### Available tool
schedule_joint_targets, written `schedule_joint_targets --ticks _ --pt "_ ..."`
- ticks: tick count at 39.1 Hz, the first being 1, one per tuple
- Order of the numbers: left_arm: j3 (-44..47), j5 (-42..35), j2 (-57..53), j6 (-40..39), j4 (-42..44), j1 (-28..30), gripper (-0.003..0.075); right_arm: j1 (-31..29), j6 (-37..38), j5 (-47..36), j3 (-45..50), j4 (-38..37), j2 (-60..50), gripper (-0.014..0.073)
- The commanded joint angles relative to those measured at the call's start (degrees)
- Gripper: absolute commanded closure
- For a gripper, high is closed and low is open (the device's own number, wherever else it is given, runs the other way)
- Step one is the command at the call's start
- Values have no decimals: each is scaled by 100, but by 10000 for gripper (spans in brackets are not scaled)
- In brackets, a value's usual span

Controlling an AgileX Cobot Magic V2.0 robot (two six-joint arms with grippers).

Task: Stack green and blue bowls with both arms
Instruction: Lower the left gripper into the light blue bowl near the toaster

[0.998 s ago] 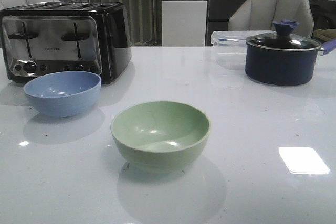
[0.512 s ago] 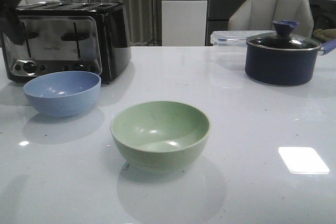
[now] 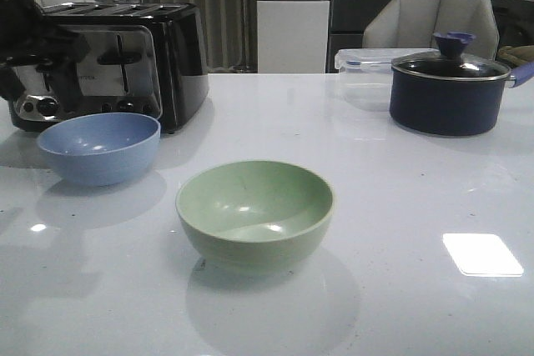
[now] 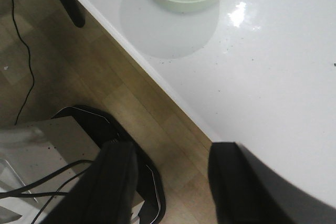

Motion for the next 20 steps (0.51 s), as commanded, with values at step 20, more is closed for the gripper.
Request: schedule_joint_targets --ticks 20 --pt "-772 -215 878 13 68 52 244 5 -42 -253 -150 52 -28 162"
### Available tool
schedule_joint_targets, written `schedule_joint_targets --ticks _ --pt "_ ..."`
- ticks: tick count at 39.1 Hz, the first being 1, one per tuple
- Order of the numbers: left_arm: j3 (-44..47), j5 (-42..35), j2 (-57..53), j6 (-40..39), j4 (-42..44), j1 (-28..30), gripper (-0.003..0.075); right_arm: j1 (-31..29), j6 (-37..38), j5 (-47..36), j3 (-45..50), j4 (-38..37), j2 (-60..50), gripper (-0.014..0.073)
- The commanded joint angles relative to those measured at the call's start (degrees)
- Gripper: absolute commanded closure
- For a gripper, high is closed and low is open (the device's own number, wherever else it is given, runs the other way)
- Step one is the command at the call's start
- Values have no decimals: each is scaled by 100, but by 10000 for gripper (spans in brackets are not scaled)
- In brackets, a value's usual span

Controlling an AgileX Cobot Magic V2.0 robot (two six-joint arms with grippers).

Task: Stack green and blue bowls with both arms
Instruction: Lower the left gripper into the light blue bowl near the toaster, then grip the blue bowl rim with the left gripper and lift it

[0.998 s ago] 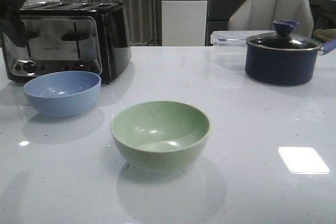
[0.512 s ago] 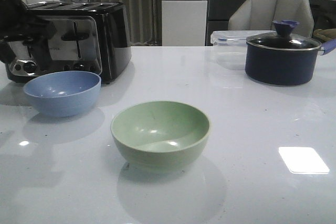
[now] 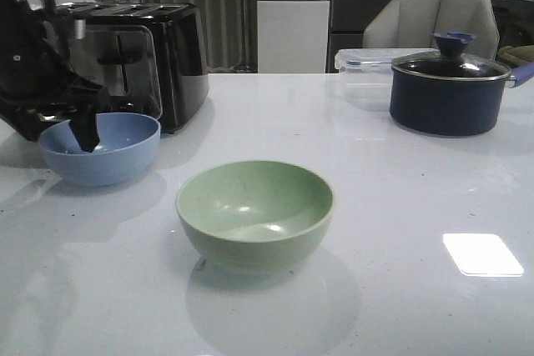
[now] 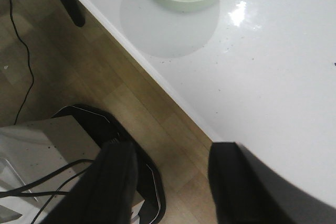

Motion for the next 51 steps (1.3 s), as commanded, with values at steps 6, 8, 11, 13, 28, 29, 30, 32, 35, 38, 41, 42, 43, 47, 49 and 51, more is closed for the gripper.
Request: schedule_joint_targets --ticks 6,8,11,13,28,29,30,32,35,38,41,42,43,47,49,51 --pt "-190 -196 -258 13 12 27 415 5 -42 -266 -150 52 -28 162" --pt "-190 -196 -258 13 12 27 467 5 -42 -266 -150 52 -28 162" --pt "-190 -161 -258 13 12 27 535 5 -42 -266 -150 52 -28 162" --pt "-190 -134 -258 13 12 27 577 5 -42 -266 -150 52 -28 162" --pt "-190 300 -1097 13 36 27 622 5 -42 -266 -150 52 -28 162" --pt "-190 339 -1199 13 36 27 622 5 -42 -266 -150 52 -28 162" --pt "-190 381 -1304 13 14 27 622 5 -42 -266 -150 52 -28 162" --pt "-190 456 -1541 109 -90 2 622 5 -42 -266 -150 52 -28 162" --pt "-190 579 -1870 504 -474 -7 622 5 -42 -266 -150 52 -28 162" --pt "-190 745 -2175 944 -1057 -7 622 5 -42 -266 -150 52 -28 162" --pt "-190 968 -2399 1373 -1618 -7 622 5 -42 -266 -150 52 -28 162" --pt "-190 1034 -2449 1487 -1773 -7 622 5 -42 -266 -150 52 -28 162" --pt "-190 1123 -2503 1646 -1967 -7 622 5 -42 -266 -150 52 -28 162" --pt "-190 1406 -2646 1930 -2356 -77 622 5 -42 -266 -150 52 -28 162" --pt "-190 1507 -2651 1944 -2395 -154 622 5 -42 -266 -150 52 -28 162" --pt "-190 1595 -2651 1944 -2418 -266 622 5 -42 -266 -150 52 -28 162"
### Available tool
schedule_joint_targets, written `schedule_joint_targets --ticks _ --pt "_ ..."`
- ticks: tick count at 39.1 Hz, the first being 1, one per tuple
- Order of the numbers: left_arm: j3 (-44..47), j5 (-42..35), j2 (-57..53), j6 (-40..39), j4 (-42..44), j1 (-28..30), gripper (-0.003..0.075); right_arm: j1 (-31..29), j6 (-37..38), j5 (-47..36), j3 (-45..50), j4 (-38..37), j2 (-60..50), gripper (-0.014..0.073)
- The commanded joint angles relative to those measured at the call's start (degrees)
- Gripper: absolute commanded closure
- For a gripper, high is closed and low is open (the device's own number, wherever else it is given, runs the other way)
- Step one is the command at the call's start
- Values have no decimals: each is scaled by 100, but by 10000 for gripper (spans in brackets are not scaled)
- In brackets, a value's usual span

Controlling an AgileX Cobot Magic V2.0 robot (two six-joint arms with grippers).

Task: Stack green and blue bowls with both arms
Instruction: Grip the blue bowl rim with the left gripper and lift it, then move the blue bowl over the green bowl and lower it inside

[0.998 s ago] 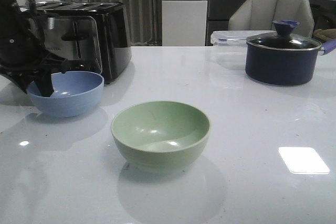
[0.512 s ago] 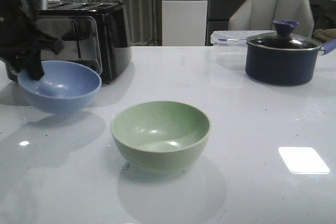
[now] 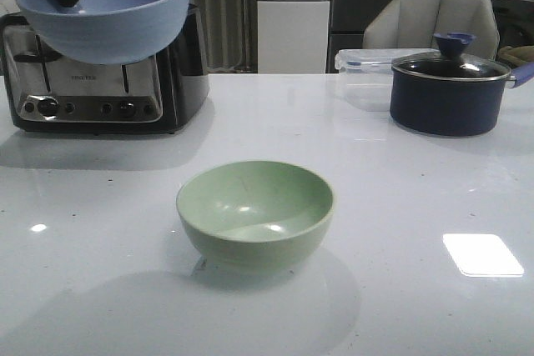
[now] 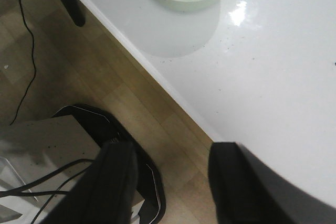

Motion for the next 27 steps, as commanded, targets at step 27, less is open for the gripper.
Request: schedule_joint_targets --ticks 27 --pt "-163 -69 609 152 -393 -1745 622 5 -42 -269 -150 52 -28 162"
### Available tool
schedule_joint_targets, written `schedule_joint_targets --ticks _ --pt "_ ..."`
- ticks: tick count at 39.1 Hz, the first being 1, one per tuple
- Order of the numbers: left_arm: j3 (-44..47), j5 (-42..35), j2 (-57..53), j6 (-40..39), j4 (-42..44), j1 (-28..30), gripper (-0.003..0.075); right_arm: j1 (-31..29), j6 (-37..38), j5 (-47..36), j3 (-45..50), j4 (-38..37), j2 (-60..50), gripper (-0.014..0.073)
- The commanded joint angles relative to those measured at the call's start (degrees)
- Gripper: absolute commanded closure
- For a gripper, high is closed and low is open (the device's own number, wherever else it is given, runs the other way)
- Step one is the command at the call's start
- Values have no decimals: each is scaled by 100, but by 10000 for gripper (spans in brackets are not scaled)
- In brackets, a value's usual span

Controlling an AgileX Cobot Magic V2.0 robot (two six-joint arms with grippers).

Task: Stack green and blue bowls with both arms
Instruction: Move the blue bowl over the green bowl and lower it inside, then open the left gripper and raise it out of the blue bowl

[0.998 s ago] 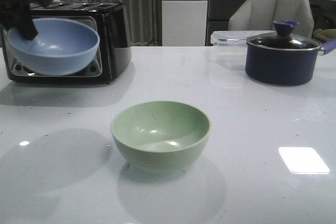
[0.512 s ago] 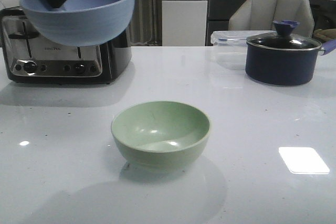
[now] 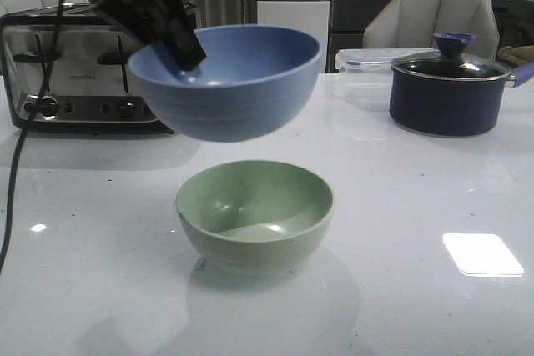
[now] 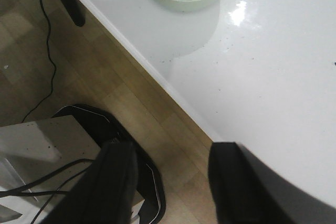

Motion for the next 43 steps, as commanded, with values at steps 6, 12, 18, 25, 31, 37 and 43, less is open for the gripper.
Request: schedule_joint_targets --ticks 6,12,18,25,31,37,43 --pt "-163 -288 185 12 -392 -125 622 5 -42 -269 -150 52 -28 162" --pt "-173 -423 401 12 -474 -125 622 5 -42 -269 -150 52 -28 162" --pt "-173 -491 606 12 -463 -125 622 5 -42 -269 -150 52 -28 162" --pt "-173 -650 787 12 -412 -125 622 5 -42 -269 -150 52 -28 162" --pt "-173 -707 931 15 -336 -125 616 5 -42 -269 -150 52 -28 162" --pt "-173 -692 963 15 -198 -125 511 5 -42 -269 -150 52 -28 162" --pt "-173 -653 963 15 -209 -125 263 5 -42 -269 -150 52 -28 162"
